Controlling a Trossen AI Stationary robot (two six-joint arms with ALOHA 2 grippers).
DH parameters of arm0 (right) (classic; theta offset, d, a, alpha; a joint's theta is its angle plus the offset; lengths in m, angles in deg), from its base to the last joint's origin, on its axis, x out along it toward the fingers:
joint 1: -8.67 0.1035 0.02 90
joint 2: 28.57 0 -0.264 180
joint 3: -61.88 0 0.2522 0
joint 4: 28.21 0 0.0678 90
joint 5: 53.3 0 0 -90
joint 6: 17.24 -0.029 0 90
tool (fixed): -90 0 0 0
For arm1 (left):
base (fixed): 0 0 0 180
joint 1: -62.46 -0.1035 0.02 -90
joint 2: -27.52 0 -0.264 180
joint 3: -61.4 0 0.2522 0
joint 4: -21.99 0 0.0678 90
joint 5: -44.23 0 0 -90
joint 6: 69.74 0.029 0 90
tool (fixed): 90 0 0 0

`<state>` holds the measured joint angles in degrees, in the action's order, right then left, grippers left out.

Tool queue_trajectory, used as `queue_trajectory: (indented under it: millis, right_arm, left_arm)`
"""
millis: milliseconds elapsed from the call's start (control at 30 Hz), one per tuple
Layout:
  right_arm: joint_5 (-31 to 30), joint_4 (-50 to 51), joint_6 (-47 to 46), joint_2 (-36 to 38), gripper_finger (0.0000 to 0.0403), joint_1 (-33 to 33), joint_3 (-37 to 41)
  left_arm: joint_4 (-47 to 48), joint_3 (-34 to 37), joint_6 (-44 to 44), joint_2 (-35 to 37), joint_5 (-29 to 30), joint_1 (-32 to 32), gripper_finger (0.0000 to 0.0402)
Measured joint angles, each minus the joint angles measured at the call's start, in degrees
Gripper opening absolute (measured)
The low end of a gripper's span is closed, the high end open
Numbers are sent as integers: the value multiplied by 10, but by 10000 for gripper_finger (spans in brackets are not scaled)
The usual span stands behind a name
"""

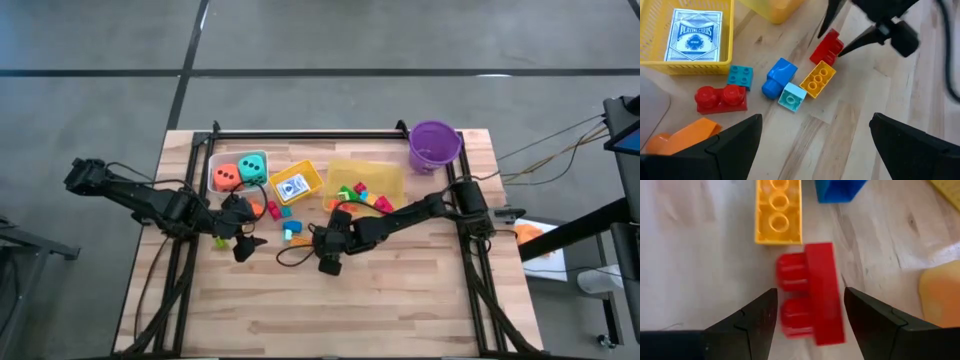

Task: Pick & Place Toys
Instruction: Put the red game piece into the yellow bin

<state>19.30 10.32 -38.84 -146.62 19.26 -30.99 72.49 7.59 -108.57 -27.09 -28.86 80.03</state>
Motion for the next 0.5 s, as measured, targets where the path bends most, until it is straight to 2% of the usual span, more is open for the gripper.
queue_trajectory:
  millis: [233, 400, 500]
  right_arm:
    - [58, -16, 16, -32, 225, -14, -3]
    - [46, -16, 26, -33, 223, -13, -8]
    - [42, -13, 27, -28, 206, -13, -9]
  left_arm:
    - [0, 0, 4, 0, 0, 0, 368]
    - [1, 0, 4, 0, 0, 0, 368]
    - [5, 0, 4, 0, 0, 0, 368]
